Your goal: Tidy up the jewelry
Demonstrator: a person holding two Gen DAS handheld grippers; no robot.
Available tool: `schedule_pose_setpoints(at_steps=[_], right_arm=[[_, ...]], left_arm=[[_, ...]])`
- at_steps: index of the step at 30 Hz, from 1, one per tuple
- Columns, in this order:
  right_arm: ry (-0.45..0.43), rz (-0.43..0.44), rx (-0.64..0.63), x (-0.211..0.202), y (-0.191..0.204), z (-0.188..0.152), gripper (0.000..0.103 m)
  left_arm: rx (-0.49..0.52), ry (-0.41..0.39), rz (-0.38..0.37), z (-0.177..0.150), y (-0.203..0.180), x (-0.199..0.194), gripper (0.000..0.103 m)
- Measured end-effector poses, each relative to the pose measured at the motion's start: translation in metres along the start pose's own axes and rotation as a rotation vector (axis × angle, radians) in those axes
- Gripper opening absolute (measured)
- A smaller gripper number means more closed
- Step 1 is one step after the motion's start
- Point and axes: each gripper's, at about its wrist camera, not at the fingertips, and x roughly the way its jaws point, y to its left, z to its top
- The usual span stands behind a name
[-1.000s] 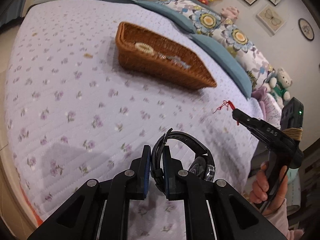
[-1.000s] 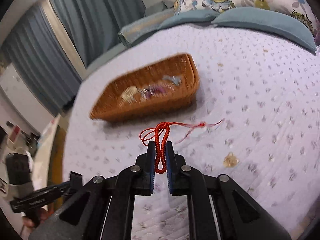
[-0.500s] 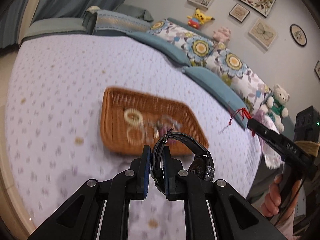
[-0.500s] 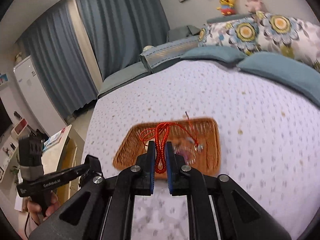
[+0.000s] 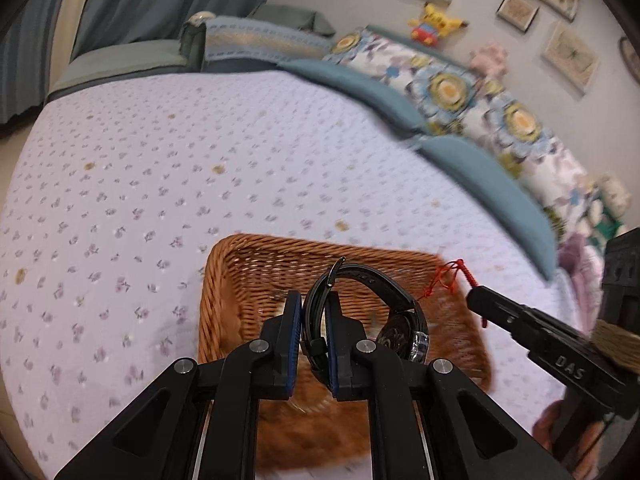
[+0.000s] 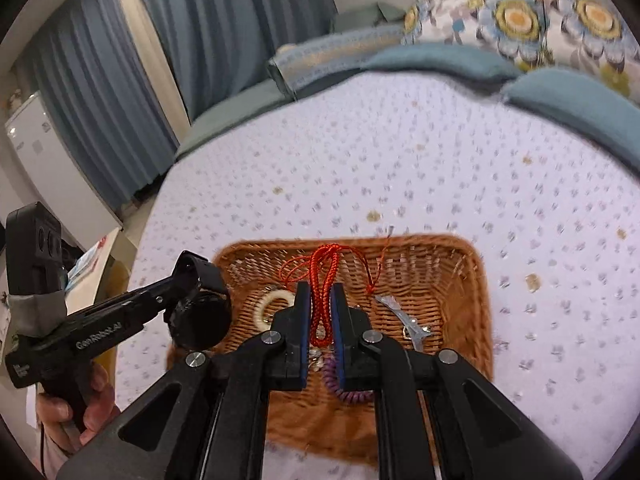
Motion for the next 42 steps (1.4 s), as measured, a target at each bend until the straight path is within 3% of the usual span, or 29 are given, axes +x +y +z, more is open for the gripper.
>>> schedule_pose_setpoints(at_steps=[8, 15, 17, 19, 22, 24, 29, 32, 34, 35, 37, 40, 42], right_arm=[[0.128, -0.025, 0.048, 0.060, -0.021, -0.007, 0.013], [0.192, -0.037, 0.050, 0.076, -0.018, -0.017, 0.015], [0.197, -0.015, 0.072, 0.075, -0.021, -0.020, 0.025], [0.191, 0.013, 0.095, 0.069, -0.023, -0.020, 0.035], [0.166, 0.006, 0.106, 0.050, -0.023, -0.022, 0.038], [0.149, 0.013, 0.116, 0.034, -0.022, -0.024, 0.038], [0.065, -0.019, 0.113, -0.029, -0.013, -0.036, 0.055], [-0.009, -0.055, 0.067, -0.077, 0.004, -0.046, 0.058], [-0.070, -0.110, 0.045, -0.110, 0.013, -0.056, 0.071], [-0.098, -0.129, 0.045, -0.121, 0.016, -0.056, 0.079], [-0.166, -0.166, 0.037, -0.154, 0.024, -0.070, 0.083], [-0.219, -0.203, -0.007, -0.189, 0.038, -0.082, 0.083], [-0.260, -0.245, -0.047, -0.209, 0.051, -0.088, 0.087]], left_arm=[[-0.008, 0.112, 0.069, -0.008, 0.010, 0.060, 0.011], [-0.014, 0.121, 0.087, -0.011, 0.010, 0.065, 0.012], [-0.020, 0.115, 0.064, -0.011, 0.011, 0.060, 0.014], [-0.027, 0.106, 0.036, -0.011, 0.012, 0.052, 0.028], [0.001, 0.045, 0.028, -0.012, 0.007, 0.028, 0.043], [0.018, 0.016, 0.003, -0.012, 0.002, 0.008, 0.043], [0.063, -0.055, -0.043, -0.027, -0.019, -0.053, 0.044], [0.107, -0.083, -0.015, -0.038, -0.038, -0.095, 0.044], [0.147, -0.117, 0.024, -0.047, -0.052, -0.126, 0.045], [0.150, -0.132, 0.027, -0.049, -0.056, -0.139, 0.048], [0.143, -0.183, 0.018, -0.058, -0.063, -0.170, 0.069], [0.149, -0.271, 0.033, -0.074, -0.072, -0.209, 0.074], [0.165, -0.288, 0.041, -0.085, -0.079, -0.233, 0.074]])
